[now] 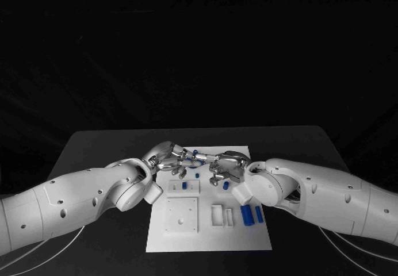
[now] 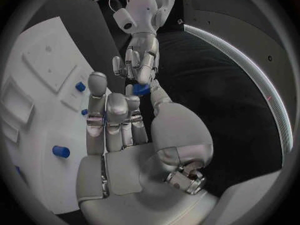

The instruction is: Assemble the parts on the task board

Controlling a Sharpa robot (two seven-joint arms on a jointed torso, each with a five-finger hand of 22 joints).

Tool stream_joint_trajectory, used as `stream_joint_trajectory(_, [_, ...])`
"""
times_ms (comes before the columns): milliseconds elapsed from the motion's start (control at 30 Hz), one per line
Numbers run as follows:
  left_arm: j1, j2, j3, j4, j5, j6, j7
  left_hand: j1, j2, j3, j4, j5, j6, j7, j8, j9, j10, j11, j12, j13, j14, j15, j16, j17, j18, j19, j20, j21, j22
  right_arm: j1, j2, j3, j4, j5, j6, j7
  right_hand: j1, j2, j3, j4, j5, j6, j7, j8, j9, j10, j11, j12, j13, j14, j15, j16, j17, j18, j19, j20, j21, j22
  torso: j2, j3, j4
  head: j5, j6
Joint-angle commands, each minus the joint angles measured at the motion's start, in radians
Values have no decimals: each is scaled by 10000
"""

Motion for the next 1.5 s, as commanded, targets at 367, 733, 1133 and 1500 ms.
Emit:
stream_joint_trajectory(367, [-5,123,0,-5,273,-3,33,55,-53,77,-56,30,58,29,20,16,61,-3,-52,-19,14,-50,-38,9,-62,-5,-43,-27,202,5,64,8,-26,-149,-33,-161,17,14,10,-87,2,412,-322,39,36,20,-49,-56,4,34,-69,-37,2,-108,-11,-55,-49,348,-1,-8,15,-19,-17])
stream_joint_trajectory(733, [-5,191,-1,-50,376,0,-12,-31,-173,9,-42,-20,-4,51,19,8,44,-4,-49,-5,16,-45,-44,5,-58,-2,-38,-27,200,5,113,8,-51,-162,-55,-183,24,20,25,-111,31,416,-327,40,41,28,-51,-59,18,37,-70,-36,6,-110,-8,-55,-54,350,-3,-15,6,-1,-47])
stream_joint_trajectory(1133, [-6,274,-2,-119,1167,-321,31,11,-195,783,-424,253,661,-120,38,234,435,-43,-228,-98,283,-67,8,234,8,55,-15,44,203,5,139,8,-79,-197,-96,-249,-23,-33,-8,-112,44,221,-246,29,-9,-167,6,-259,-130,-44,-39,-186,-80,-81,-80,-36,-373,285,-6,-7,4,16,-55])
stream_joint_trajectory(1500, [-8,274,-2,-75,1944,-446,95,-298,-341,1290,-574,678,760,-142,33,429,506,-54,-287,-77,351,-69,-24,303,21,65,-12,58,199,5,152,7,-144,130,105,47,-323,-387,-1220,459,535,-1864,493,39,-725,-1222,549,-798,-1028,-646,399,-1104,-898,307,-382,429,-1596,-2,-5,-8,0,31,-8])
